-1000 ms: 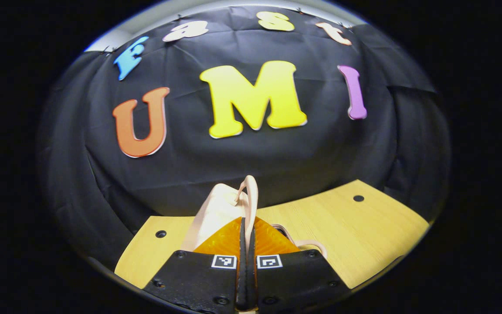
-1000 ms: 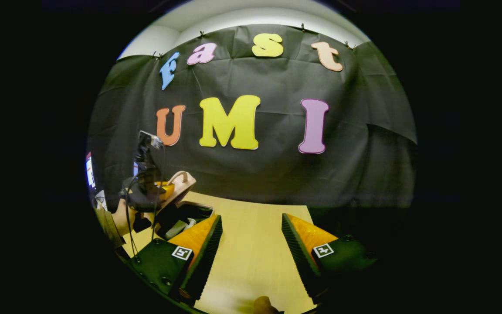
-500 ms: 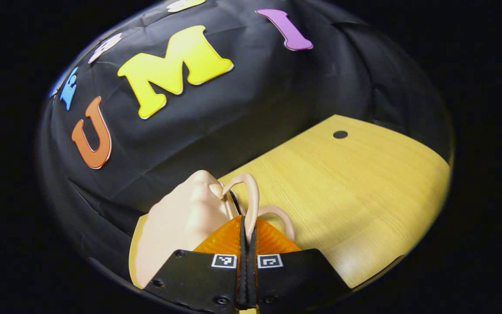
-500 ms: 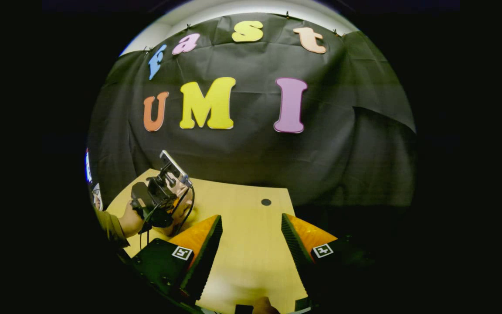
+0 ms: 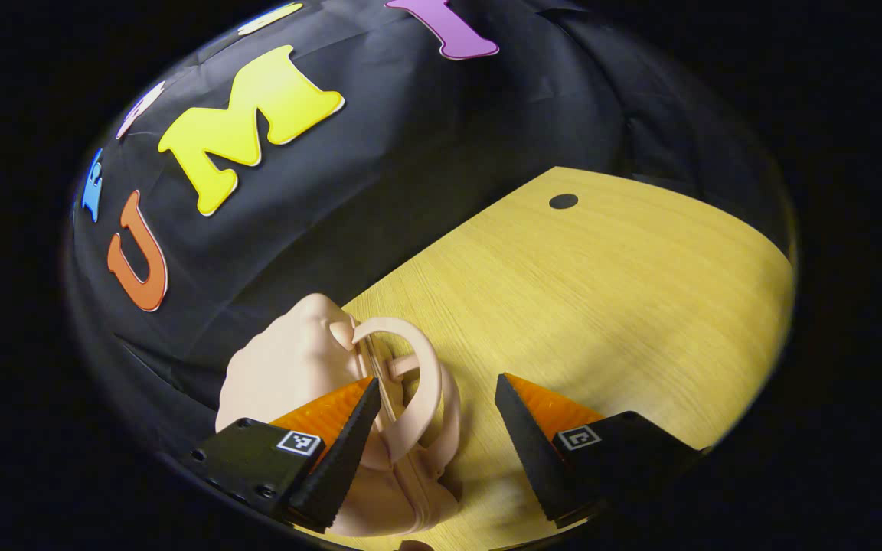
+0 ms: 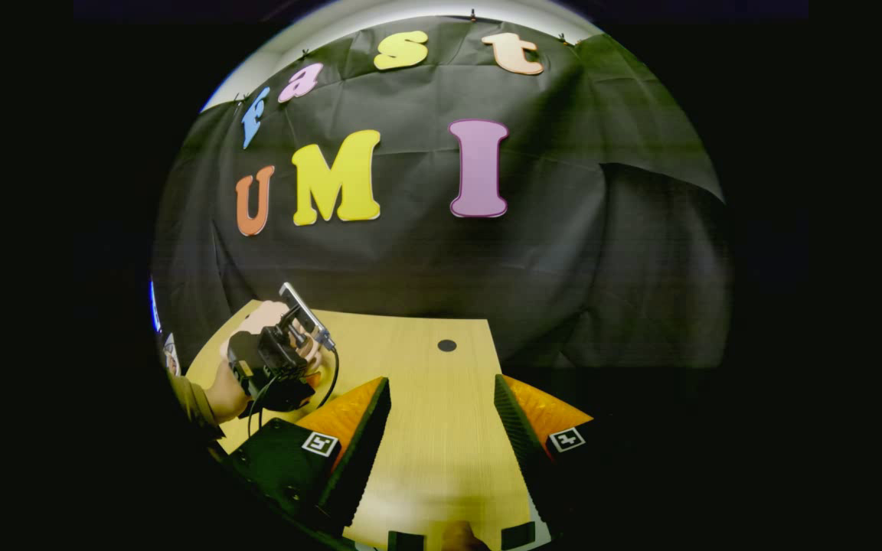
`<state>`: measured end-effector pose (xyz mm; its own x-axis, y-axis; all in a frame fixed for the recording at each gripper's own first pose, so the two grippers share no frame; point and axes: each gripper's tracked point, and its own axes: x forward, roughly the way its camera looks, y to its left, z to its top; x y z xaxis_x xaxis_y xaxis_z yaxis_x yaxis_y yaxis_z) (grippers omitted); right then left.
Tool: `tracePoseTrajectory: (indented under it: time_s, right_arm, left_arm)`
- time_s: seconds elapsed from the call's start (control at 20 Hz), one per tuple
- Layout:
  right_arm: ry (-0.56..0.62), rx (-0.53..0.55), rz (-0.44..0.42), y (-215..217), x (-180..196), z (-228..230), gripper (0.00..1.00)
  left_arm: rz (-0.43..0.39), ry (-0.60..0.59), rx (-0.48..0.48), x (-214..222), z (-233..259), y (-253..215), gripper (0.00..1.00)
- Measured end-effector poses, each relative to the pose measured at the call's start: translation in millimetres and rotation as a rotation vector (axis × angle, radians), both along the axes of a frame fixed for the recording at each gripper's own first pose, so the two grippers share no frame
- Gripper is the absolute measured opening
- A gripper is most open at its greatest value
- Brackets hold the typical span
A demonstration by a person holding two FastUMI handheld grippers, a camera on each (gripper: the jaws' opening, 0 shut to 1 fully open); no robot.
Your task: First open the suitcase, pack the skin care products into it, and then close the suitcase.
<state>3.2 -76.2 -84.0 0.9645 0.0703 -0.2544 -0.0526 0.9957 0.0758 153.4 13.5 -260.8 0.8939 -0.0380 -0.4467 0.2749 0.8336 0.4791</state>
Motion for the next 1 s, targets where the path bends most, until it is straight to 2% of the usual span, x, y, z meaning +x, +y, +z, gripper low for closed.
tracePoseTrajectory:
  time_s: [0.1,0.35,0.5,0.65,0.85,0.9,1.0]
  right_arm:
    - [-0.028,0.01,-0.003,0.9,5.5,13.9,0.81]
    - [-0.151,-0.014,0.0,22.8,10.2,68.2,0.81]
    - [-0.2,-0.009,0.009,54.7,8.2,96.2,0.81]
    - [-0.24,-0.017,0.026,94.2,3.8,114.2,0.79]
    - [-0.26,-0.02,0.058,155.2,-6.2,120.6,0.81]
    - [-0.261,-0.023,0.066,168.5,-9.6,119.0,0.79]
    - [-0.273,-0.031,0.069,192.2,-17.6,118.5,0.82]
  left_arm:
    - [0.001,-0.037,-0.065,-11.0,36.1,-8.0,0.97]
    - [0.021,-0.204,-0.307,-58.4,154.0,-9.0,0.98]
    - [0.051,-0.278,-0.352,-102.3,207.7,18.3,0.98]
    - [0.088,-0.303,-0.369,-136.1,229.3,56.1,0.98]
    - [0.164,-0.307,-0.487,-181.7,236.3,103.5,0.98]
    - [0.178,-0.312,-0.502,-191.2,237.3,113.5,0.99]
    - [0.167,-0.345,-0.481,-203.4,246.7,126.9,0.99]
